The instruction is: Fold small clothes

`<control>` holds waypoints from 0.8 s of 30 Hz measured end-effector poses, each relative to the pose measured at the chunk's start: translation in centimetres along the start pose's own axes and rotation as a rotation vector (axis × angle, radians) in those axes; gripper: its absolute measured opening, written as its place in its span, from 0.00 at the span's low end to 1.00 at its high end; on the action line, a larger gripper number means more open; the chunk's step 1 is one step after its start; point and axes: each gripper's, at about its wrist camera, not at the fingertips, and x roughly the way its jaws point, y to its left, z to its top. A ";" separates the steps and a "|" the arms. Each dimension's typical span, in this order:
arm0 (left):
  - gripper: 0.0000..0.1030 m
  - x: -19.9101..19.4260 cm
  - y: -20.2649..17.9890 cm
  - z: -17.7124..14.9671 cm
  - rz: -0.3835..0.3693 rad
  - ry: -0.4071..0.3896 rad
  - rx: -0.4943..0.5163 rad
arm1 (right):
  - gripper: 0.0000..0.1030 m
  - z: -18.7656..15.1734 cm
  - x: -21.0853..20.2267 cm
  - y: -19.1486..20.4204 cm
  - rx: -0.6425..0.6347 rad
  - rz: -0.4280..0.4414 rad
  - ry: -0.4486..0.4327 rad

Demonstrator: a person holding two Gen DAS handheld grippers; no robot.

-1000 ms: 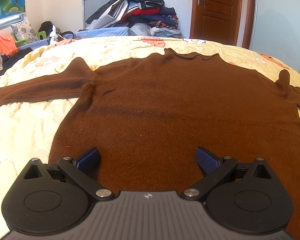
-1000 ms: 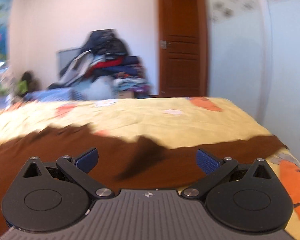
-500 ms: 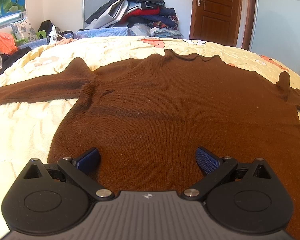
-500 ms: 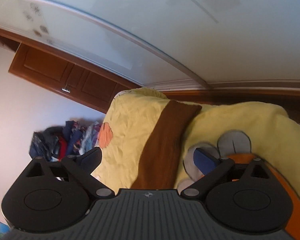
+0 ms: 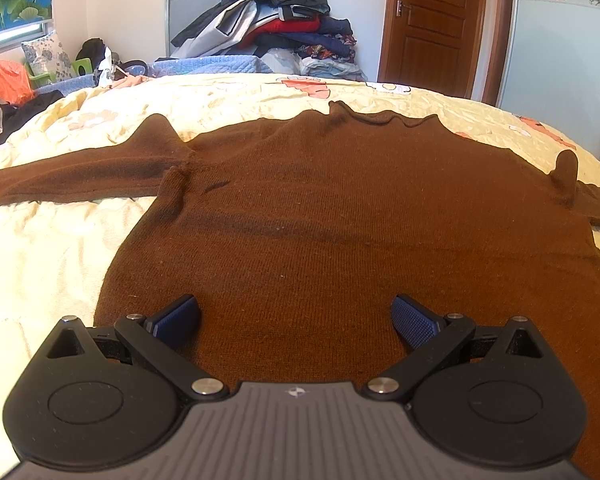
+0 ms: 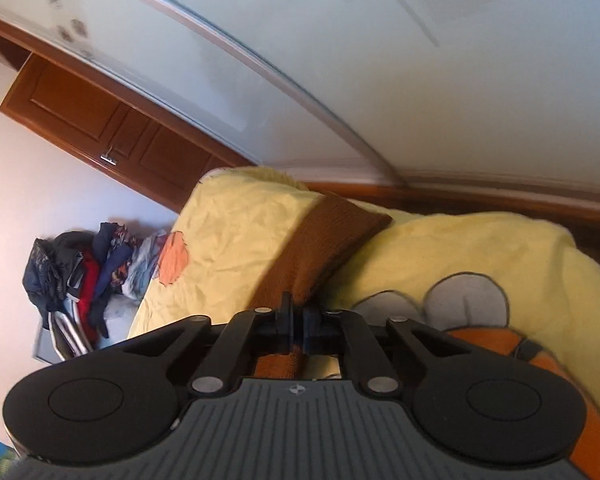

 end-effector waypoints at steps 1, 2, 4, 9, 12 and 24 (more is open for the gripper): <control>1.00 0.0 0.0 0.0 -0.001 0.000 -0.001 | 0.11 -0.4 -0.7 1.5 -0.047 0.015 -0.013; 1.00 0.0 0.0 0.0 -0.002 -0.001 -0.003 | 0.11 -1.1 -1.4 3.4 -0.105 0.041 -0.027; 1.00 0.0 0.1 0.0 -0.005 -0.003 -0.007 | 0.11 -3.4 -3.1 7.9 -0.220 0.136 -0.034; 1.00 0.0 0.1 0.0 -0.004 -0.002 -0.006 | 0.12 -15.1 -6.0 20.0 -0.522 0.429 0.081; 1.00 -0.1 0.1 0.0 -0.003 -0.001 -0.003 | 0.35 -24.0 -6.1 25.0 -0.664 0.539 0.197; 1.00 0.1 2.7 3.9 -0.317 0.032 -0.259 | 0.80 -35.9 -11.9 18.7 -0.819 0.487 0.404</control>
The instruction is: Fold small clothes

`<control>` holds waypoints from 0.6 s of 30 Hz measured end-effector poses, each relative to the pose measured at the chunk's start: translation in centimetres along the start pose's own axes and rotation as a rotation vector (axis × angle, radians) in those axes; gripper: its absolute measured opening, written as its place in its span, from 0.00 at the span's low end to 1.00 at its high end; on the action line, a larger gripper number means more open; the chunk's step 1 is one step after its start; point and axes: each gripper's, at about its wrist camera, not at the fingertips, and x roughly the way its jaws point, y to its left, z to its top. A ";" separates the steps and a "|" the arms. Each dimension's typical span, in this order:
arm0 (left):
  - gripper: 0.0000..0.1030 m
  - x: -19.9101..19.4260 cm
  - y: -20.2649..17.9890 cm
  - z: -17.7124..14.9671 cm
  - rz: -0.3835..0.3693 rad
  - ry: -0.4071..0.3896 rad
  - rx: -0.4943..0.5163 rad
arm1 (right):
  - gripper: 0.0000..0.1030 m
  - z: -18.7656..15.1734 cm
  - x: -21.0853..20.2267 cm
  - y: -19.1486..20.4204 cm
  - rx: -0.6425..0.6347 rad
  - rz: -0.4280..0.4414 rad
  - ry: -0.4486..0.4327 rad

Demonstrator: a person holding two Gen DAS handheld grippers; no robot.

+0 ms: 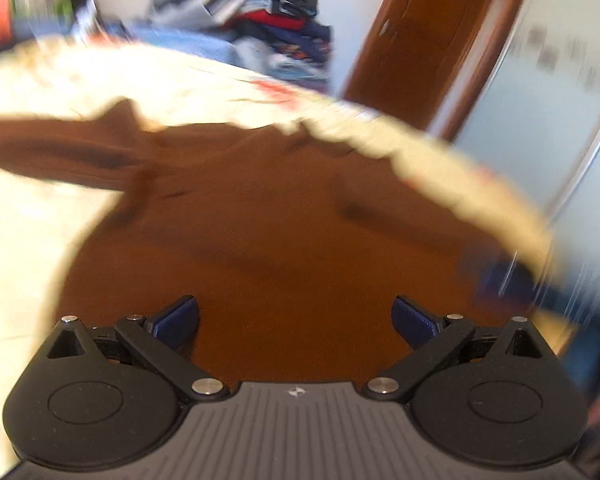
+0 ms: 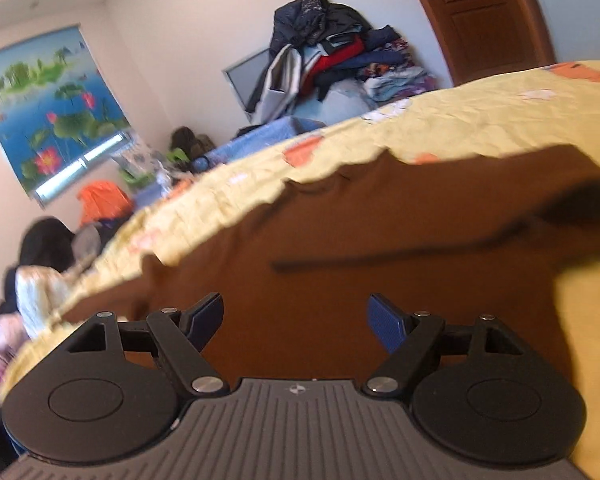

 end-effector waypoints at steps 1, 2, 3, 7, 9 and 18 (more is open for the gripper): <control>1.00 0.8 0.0 1.6 -0.051 0.013 -0.060 | 0.82 -0.7 -0.6 -0.5 0.000 -0.019 0.000; 1.00 1.8 0.0 3.2 -0.093 0.028 -0.118 | 0.84 -1.3 -0.6 -1.5 0.009 -0.031 0.008; 1.00 3.3 0.0 4.8 -0.136 0.047 -0.175 | 0.84 -1.9 -0.4 -2.1 0.022 -0.038 0.014; 1.00 10.3 -0.4 8.7 -0.193 0.164 -0.302 | 0.90 -2.9 -0.3 -3.3 0.052 -0.016 -0.006; 0.96 13.4 -1.1 9.3 -0.171 0.232 -0.317 | 0.91 -3.0 -0.4 -3.4 0.052 -0.013 -0.012; 0.05 17.0 -6.6 9.6 0.038 0.209 -0.027 | 0.97 -2.7 -0.3 -3.8 0.096 0.044 -0.021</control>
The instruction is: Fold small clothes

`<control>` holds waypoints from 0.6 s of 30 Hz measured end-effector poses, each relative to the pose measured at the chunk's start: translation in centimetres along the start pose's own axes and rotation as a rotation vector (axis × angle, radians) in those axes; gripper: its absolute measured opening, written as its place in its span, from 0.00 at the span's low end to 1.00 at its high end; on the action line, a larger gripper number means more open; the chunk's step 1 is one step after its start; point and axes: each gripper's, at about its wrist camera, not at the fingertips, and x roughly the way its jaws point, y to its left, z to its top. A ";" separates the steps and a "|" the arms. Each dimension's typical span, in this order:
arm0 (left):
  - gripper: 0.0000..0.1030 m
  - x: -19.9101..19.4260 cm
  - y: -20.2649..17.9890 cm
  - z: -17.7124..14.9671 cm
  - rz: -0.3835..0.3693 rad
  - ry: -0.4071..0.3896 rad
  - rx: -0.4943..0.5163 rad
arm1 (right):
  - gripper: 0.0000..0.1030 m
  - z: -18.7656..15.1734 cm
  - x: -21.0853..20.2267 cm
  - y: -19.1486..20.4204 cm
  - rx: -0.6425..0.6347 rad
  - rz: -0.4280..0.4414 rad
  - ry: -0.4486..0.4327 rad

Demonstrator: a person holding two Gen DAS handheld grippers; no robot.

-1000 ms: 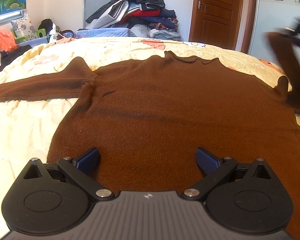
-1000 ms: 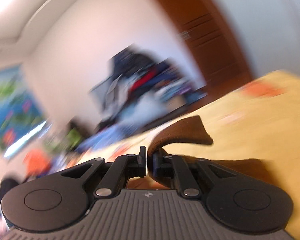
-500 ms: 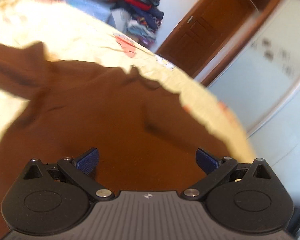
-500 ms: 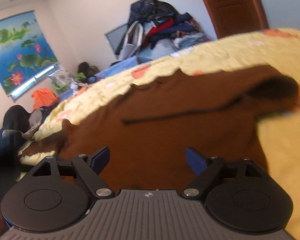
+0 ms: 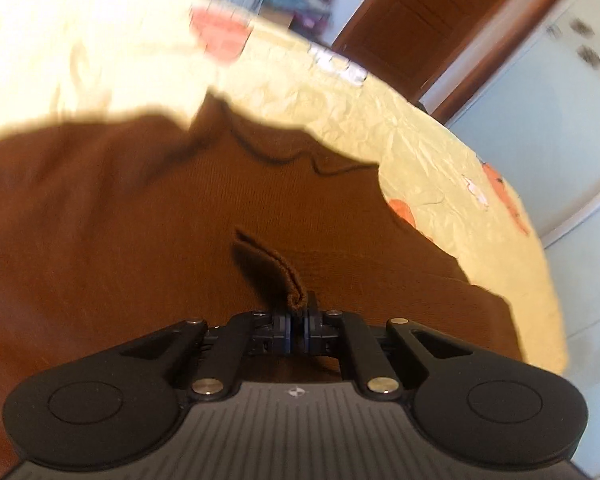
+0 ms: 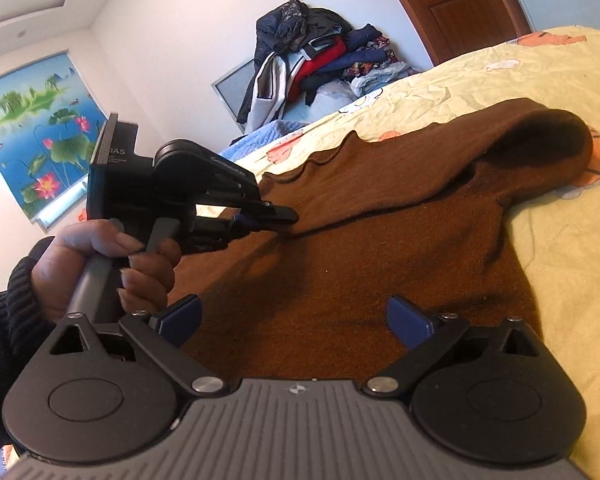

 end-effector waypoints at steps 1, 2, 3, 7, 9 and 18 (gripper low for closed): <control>0.05 -1.0 -0.1 0.2 0.008 -0.032 0.023 | 0.97 0.0 0.0 0.1 0.002 0.001 -0.001; 0.05 -2.2 0.1 0.6 0.002 -0.062 0.036 | 0.97 -0.1 -0.1 0.1 0.003 0.001 -0.001; 0.05 -3.3 0.2 1.0 -0.005 -0.091 0.046 | 0.97 -0.1 -0.1 0.2 0.004 0.002 -0.001; 0.05 -7.0 3.1 2.1 0.080 -0.166 0.095 | 0.98 -0.1 -0.3 0.2 0.011 0.008 -0.003; 0.05 -7.2 5.4 2.2 0.174 -0.167 0.104 | 0.99 -0.1 -0.3 0.2 0.012 0.011 -0.001; 0.05 -5.7 10.9 0.7 0.332 -0.124 0.066 | 1.00 0.0 -0.6 0.6 -0.009 0.000 0.007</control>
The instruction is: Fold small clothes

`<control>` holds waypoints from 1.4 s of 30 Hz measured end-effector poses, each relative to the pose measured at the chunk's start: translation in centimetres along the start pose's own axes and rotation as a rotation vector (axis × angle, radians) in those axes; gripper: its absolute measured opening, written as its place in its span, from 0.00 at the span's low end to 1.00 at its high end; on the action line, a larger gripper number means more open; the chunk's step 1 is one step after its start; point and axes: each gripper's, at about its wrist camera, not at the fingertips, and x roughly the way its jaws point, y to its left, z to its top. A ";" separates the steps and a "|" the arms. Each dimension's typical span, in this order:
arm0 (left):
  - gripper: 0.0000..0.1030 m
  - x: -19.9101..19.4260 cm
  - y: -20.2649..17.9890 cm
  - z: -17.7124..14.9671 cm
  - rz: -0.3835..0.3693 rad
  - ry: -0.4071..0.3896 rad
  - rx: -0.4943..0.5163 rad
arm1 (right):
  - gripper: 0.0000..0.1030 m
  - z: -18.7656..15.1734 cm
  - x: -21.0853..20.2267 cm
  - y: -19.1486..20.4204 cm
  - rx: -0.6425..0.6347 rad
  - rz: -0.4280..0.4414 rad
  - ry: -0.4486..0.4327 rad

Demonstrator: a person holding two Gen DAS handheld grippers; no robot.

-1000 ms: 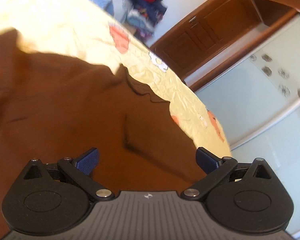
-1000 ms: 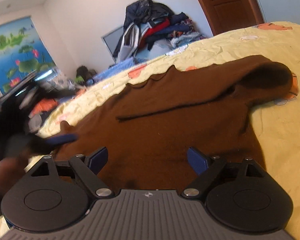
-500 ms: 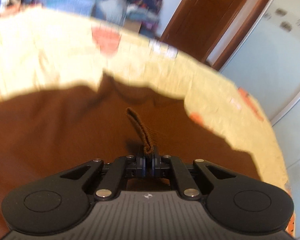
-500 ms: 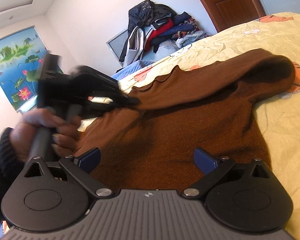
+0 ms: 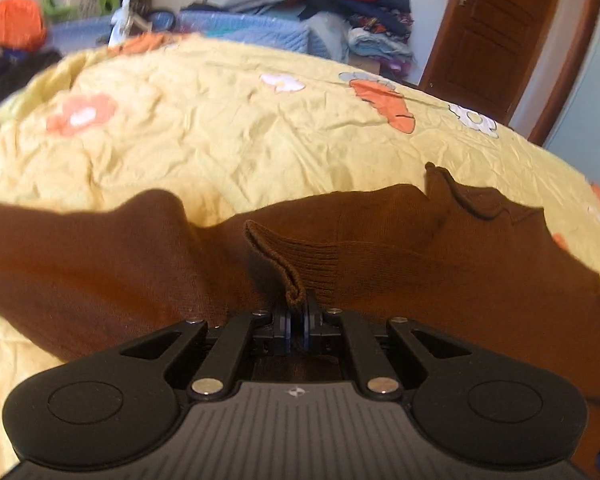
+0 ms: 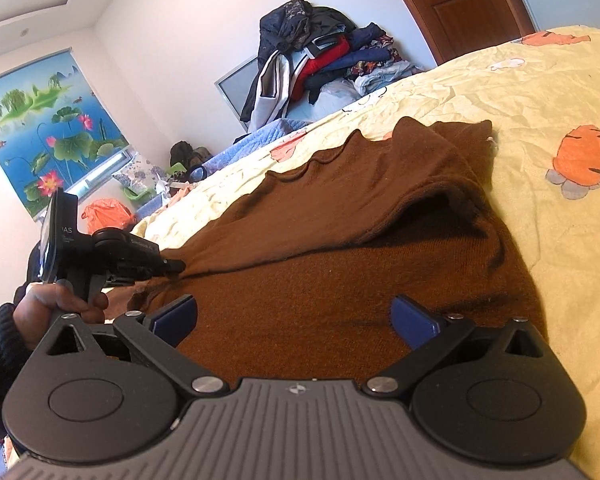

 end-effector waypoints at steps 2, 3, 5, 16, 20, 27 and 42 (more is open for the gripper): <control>0.05 -0.8 0.0 0.1 0.003 -0.023 -0.004 | 1.00 0.1 0.0 0.2 -0.009 -0.005 0.003; 0.05 -1.5 0.4 0.2 -0.005 -0.037 -0.013 | 1.00 0.1 0.0 0.2 -0.012 -0.008 0.004; 0.05 -2.9 1.5 0.4 -0.014 -0.054 -0.017 | 1.00 0.0 0.0 0.4 -0.016 -0.010 0.004; 0.05 -1.6 3.8 -0.9 0.049 -0.016 -0.007 | 1.00 0.1 0.0 0.8 -0.026 -0.019 0.008; 0.08 -2.5 2.9 -0.5 0.084 0.029 0.069 | 1.00 0.3 0.1 1.2 -0.043 -0.037 0.024; 0.98 -7.2 -1.5 -1.3 -0.049 -0.212 0.108 | 1.00 8.8 1.2 1.8 -0.168 -0.182 -0.076; 0.94 -1.5 -2.8 -4.2 -0.121 -0.128 0.216 | 1.00 8.7 11.0 -2.4 -0.367 -0.437 0.122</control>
